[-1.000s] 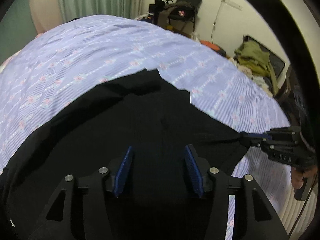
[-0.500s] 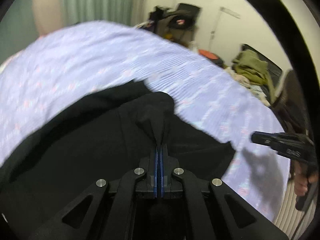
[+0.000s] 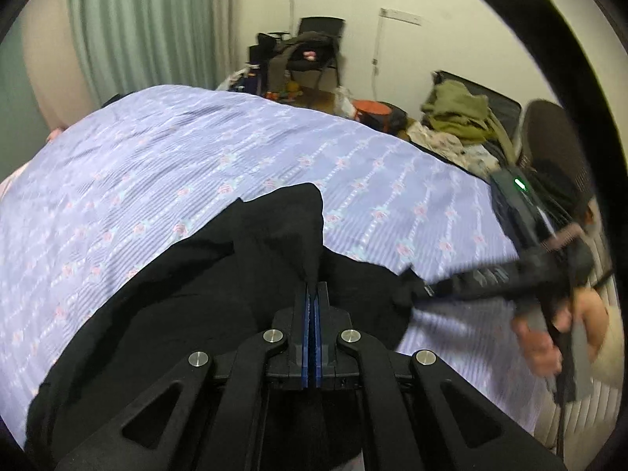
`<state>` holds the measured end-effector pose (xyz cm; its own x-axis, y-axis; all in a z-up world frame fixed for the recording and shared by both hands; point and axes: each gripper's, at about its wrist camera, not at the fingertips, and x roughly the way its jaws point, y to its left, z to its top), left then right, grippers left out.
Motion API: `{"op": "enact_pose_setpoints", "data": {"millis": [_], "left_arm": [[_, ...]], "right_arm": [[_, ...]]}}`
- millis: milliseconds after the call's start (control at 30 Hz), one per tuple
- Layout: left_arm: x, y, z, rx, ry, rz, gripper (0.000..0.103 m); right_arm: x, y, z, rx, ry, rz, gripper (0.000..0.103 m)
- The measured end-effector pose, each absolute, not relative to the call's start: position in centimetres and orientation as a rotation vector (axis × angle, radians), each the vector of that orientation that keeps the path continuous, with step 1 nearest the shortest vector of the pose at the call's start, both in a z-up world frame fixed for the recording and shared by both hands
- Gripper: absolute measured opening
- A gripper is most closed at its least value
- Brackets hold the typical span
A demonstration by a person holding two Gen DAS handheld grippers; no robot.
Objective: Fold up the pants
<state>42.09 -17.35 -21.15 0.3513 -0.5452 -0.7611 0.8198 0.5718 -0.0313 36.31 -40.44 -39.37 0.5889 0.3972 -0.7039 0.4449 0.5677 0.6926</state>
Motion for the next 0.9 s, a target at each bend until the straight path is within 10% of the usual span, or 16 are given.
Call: {"op": "enact_pose_setpoints", "data": {"millis": [67,333,467,533,900], "left_arm": [[41.4,-17.4,-21.1,0.403,0.819,-0.938,0.004],[35.7,-21.2,-25.9,0.552,0.902,-1.077,0.007],[34.2,-21.5,-26.4,0.634,0.884,-1.015,0.048],[34.0,-20.5,-24.4,0.581,0.849,-0.997,0.068],[50.5,-16.9,-21.6,0.601,0.773,-0.778,0.069]], "right_arm": [[36.9,-40.9,-39.0,0.938,1.0,-0.085,0.004],[35.7,-39.9,-37.2,0.684,1.029,-0.146,0.004],[34.1,-39.6,-36.0,0.533,1.082,-0.273,0.052],[33.1,-40.2,-34.7,0.534,1.054,-0.294,0.052],[34.2,-35.8,-32.3,0.73,0.934,-0.252,0.052]]}}
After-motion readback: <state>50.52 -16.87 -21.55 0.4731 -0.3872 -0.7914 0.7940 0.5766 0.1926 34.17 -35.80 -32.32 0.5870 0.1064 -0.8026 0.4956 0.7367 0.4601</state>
